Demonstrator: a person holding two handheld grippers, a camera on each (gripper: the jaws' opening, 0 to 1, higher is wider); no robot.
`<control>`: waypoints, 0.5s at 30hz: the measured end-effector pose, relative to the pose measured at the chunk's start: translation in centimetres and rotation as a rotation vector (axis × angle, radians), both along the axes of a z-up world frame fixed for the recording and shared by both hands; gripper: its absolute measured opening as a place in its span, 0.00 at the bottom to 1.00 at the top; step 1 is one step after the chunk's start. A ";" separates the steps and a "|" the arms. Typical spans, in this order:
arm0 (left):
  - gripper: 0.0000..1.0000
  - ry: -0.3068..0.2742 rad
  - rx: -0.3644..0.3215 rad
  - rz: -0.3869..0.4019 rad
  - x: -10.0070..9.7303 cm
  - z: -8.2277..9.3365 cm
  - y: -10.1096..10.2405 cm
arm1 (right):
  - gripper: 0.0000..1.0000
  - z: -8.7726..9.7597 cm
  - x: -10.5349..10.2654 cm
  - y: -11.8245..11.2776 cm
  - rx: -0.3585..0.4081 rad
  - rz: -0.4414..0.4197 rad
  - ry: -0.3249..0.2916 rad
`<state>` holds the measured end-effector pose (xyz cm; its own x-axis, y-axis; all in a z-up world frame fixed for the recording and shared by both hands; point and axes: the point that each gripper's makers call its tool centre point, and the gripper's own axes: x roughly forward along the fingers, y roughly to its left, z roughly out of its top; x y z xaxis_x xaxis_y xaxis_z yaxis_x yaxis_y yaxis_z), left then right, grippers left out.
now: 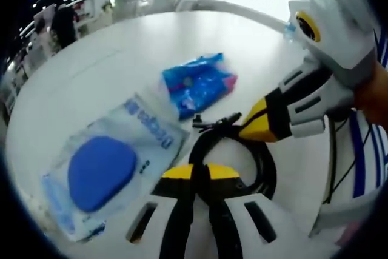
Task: Arrange the tabletop items into an orderly group along one side of the table until the central work area is clear of visible clutter.
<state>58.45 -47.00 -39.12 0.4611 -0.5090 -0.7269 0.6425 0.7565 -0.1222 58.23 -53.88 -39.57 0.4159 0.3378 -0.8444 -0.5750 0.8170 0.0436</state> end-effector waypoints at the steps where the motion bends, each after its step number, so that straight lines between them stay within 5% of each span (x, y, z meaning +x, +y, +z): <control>1: 0.04 -0.002 -0.004 0.000 0.0 0.0 0.0 | 0.04 0.0 0.0 0.0 0.002 -0.001 0.001; 15: 0.14 -0.026 -0.056 -0.050 -0.2 0.1 -0.4 | 0.08 -0.2 0.0 0.2 0.000 -0.003 0.000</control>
